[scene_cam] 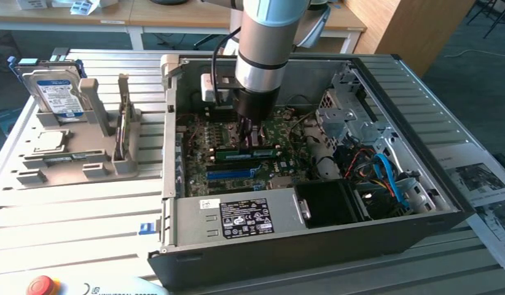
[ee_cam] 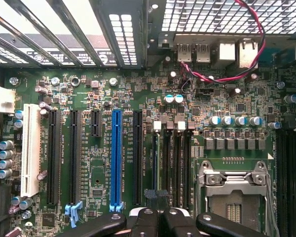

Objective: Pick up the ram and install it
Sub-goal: 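Press down the ram until it locks into place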

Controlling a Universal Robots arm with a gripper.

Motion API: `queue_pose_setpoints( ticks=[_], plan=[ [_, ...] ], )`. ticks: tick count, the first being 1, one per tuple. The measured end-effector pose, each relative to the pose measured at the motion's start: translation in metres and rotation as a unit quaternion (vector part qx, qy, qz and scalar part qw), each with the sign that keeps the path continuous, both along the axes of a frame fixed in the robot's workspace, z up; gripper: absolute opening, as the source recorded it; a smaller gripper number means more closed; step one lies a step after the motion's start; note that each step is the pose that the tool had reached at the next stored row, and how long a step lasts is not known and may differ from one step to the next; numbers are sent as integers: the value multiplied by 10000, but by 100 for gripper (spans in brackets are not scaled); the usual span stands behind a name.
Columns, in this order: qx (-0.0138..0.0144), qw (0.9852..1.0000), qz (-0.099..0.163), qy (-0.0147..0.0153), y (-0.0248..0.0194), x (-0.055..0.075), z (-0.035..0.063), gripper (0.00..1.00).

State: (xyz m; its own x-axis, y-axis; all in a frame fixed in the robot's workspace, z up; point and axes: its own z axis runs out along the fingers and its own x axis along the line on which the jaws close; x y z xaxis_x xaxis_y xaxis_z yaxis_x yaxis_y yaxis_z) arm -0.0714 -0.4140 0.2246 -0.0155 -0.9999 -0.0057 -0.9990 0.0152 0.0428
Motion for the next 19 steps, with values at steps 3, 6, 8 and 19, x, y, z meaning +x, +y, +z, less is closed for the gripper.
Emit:
queue_pose_setpoints(
  ticks=[3,6,8,19],
  plan=[
    [0,10000,0,0,-1,0,-5,11],
    [0,10000,0,0,-3,0,-8,11],
    [0,10000,0,0,-3,0,-10,11],
    [1,10000,0,-1,-4,0,-13,11]
  ],
)
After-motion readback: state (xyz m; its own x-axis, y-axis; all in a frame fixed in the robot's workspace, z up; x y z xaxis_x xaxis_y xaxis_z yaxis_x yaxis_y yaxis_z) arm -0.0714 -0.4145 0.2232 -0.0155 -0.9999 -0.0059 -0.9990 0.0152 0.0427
